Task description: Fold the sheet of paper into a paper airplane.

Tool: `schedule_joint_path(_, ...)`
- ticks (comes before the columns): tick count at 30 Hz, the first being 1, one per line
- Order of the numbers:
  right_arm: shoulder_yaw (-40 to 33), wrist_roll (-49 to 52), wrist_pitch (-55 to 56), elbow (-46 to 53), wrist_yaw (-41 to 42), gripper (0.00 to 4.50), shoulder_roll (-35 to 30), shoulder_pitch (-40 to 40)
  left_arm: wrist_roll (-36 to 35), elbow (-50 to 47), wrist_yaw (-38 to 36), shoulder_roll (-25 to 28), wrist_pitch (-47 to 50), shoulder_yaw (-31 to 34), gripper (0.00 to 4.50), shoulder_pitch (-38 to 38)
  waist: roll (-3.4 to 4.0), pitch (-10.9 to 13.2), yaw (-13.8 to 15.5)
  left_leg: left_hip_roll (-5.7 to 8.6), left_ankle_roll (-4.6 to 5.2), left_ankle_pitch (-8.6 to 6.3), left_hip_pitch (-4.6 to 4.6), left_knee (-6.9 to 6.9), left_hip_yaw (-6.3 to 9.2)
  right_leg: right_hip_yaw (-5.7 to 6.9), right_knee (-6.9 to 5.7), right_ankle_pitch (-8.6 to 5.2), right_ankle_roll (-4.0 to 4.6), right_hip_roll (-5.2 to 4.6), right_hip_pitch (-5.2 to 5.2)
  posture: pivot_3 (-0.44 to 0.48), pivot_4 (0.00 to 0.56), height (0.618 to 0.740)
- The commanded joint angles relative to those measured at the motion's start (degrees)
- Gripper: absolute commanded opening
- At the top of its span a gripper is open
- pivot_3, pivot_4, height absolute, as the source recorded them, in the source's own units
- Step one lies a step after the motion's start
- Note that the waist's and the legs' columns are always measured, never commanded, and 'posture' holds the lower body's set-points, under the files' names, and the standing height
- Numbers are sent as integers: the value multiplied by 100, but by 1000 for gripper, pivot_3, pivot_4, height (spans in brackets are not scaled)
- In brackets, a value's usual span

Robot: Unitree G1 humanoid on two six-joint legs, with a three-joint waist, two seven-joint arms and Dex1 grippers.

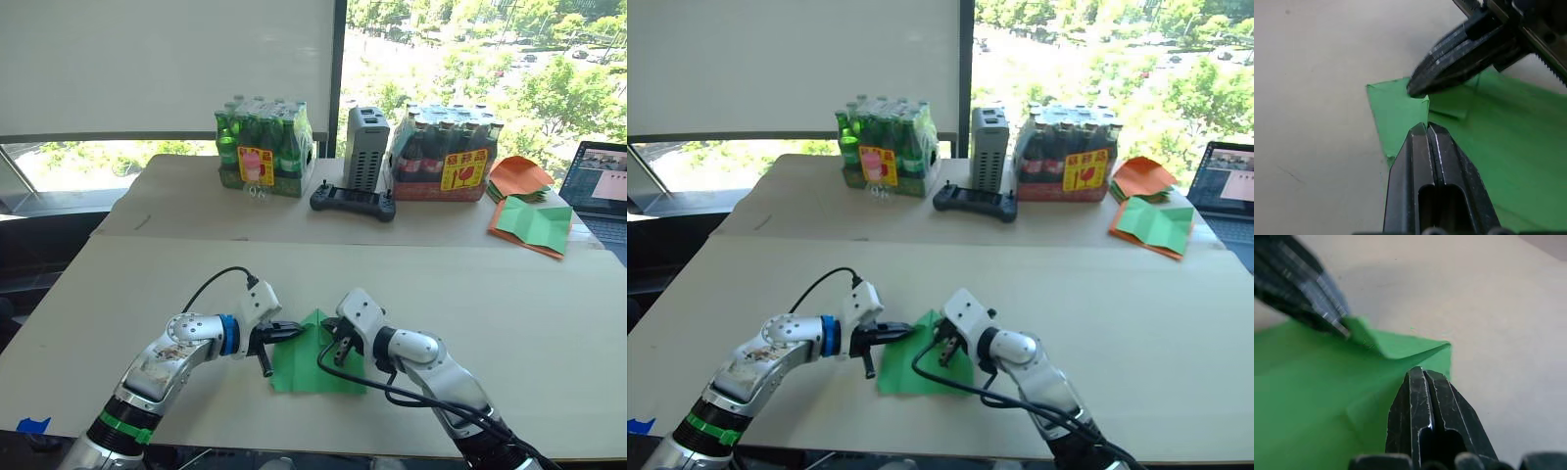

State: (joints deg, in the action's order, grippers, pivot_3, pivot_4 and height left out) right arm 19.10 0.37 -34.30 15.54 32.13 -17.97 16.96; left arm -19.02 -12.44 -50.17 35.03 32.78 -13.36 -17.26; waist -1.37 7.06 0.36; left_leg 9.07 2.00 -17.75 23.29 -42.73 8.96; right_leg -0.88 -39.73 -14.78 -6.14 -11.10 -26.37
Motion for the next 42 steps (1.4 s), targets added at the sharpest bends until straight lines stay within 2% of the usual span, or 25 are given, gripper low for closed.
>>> schedule_joint_path(1, -159, 133, 51, 50, -25, 0, 97, 168, 135, -34, -37, 46, -152, 21, 23, -50, 0, 4, 5, 0, 0, 0, 0, 0, 1, 1, 0, 0, 0, 0, 0, 0, 150, 675)
schedule_joint_path(16, 171, -57, 606, -829, 7, 0, 356, 699, 729, -173, -400, 359, -787, -258, 23, 122, 16, 21, -36, 0, 0, 0, 1, 1, 1, 2, -2, 0, 0, 0, -3, 0, 150, 675)
schedule_joint_path(30, 464, -337, 603, -872, 13, 0, 269, 518, 854, -33, -414, 254, -867, -184, 23, 139, 20, 23, -54, 1, 0, 0, 0, 0, 2, 2, -5, 0, 0, 0, -3, 0, 150, 675)
schedule_joint_path(34, 509, -413, 654, -965, -25, 0, 270, 430, 521, -160, -447, 231, -602, 105, 1140, 167, 20, 23, -57, 1, 0, 0, -1, 0, 2, 2, -6, 0, 0, 0, -3, 0, 150, 675)
schedule_joint_path(37, 540, -496, 711, -994, -52, 0, 262, 376, -80, -209, -423, 180, 102, 590, 2051, 46, 20, 23, -73, 0, 0, 0, -2, 0, 2, 2, -12, 0, 0, 1, -5, 0, 150, 675)
schedule_joint_path(42, 571, -590, 749, -998, -99, 0, 284, 372, -946, -176, -403, 120, 1078, 1235, 2051, -251, 20, 23, -106, 0, -1, 1, -5, -2, 5, 3, -14, 0, -1, 2, -2, 0, 150, 675)
